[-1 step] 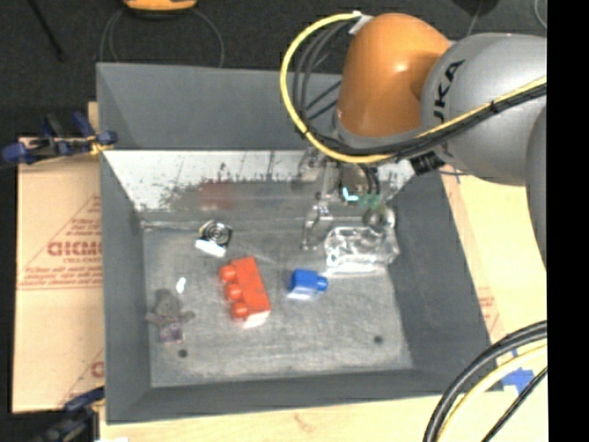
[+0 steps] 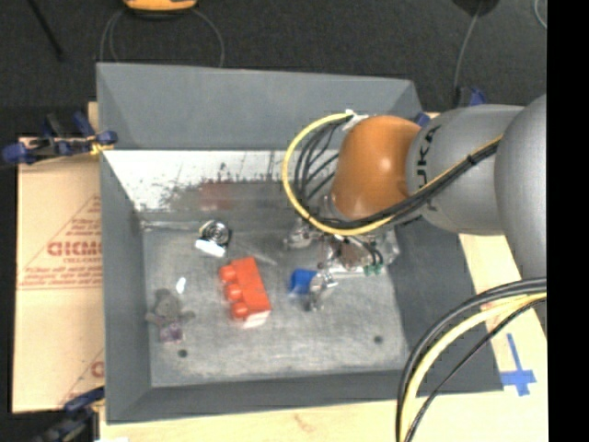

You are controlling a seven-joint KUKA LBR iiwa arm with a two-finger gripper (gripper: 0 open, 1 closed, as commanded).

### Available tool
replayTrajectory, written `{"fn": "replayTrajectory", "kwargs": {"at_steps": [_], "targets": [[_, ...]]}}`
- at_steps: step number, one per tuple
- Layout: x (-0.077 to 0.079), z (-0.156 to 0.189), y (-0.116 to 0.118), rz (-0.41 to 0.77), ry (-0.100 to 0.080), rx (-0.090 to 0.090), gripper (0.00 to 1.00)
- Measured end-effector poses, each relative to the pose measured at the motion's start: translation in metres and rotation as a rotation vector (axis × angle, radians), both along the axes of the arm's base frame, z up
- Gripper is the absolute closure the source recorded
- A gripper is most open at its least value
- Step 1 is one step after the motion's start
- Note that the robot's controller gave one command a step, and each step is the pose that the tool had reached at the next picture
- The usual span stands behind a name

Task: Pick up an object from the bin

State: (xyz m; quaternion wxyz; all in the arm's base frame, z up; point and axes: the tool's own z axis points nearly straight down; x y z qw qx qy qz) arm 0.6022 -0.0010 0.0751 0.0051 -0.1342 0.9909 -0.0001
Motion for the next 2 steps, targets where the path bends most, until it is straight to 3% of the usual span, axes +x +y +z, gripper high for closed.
{"fn": "replayTrajectory", "kwargs": {"at_steps": [1, 2], "targets": [[0.003, 0.004, 0.0, -0.002, -0.009, 0.0, 1.0], [-0.008, 0.187, 0.004, 0.003, -0.003, -0.002, 1.0]]}}
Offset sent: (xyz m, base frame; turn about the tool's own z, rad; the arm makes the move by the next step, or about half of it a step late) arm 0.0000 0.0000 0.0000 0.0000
